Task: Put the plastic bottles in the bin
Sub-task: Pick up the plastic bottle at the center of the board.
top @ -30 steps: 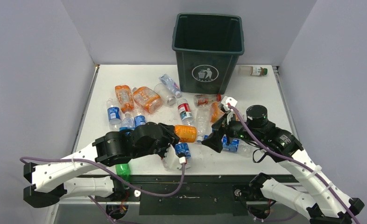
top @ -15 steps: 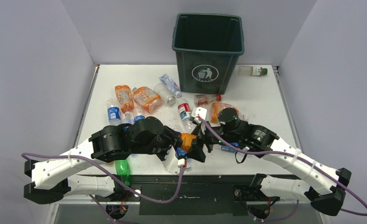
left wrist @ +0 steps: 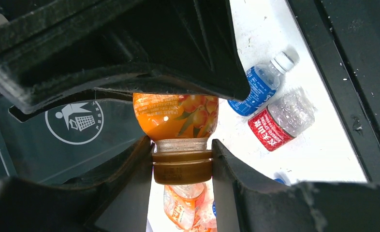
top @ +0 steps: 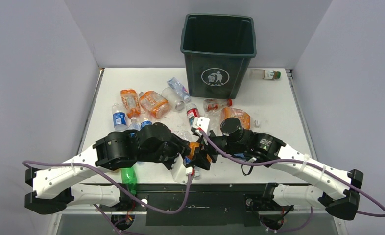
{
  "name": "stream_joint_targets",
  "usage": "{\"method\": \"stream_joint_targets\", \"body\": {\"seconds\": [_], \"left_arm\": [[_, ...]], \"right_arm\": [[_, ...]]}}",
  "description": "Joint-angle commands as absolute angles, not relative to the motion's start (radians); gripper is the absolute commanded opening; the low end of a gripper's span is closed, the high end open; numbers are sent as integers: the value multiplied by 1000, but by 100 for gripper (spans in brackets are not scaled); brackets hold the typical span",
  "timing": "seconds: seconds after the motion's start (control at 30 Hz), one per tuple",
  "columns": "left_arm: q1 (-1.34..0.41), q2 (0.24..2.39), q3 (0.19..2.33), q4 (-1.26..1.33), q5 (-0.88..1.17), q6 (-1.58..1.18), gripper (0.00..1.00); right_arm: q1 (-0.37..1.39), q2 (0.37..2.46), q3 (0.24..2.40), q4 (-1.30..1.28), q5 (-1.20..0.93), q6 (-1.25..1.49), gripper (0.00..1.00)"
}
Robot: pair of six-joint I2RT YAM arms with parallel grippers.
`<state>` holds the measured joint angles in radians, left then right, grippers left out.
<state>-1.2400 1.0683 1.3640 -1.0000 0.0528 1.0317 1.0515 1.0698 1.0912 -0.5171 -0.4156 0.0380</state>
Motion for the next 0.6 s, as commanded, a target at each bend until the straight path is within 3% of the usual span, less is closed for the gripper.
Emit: {"method": "stream_joint_targets", "body": {"seconds": [0.0,0.1,0.3,0.33,0.57], "left_arm": [[-1247,1028,1354,-922,76,1020,1],[-1247,1011,1318,-868,28,1000,45],[-1247,902,1164,-591,-91,962,85],[-1247,877,1141,-536,-95,941,99],[-1244,769,1025,-164,-98,556,96]], "right_arm": [[1045,1026,1082,-424,-312,66,42],[1046,980,1055,-396,-279,90,36],[1045,885,1019,-295,-139,184,29],[1044,870,1015,-272,-102,202,29],[1043,748,929,5,53,311,30]]}}
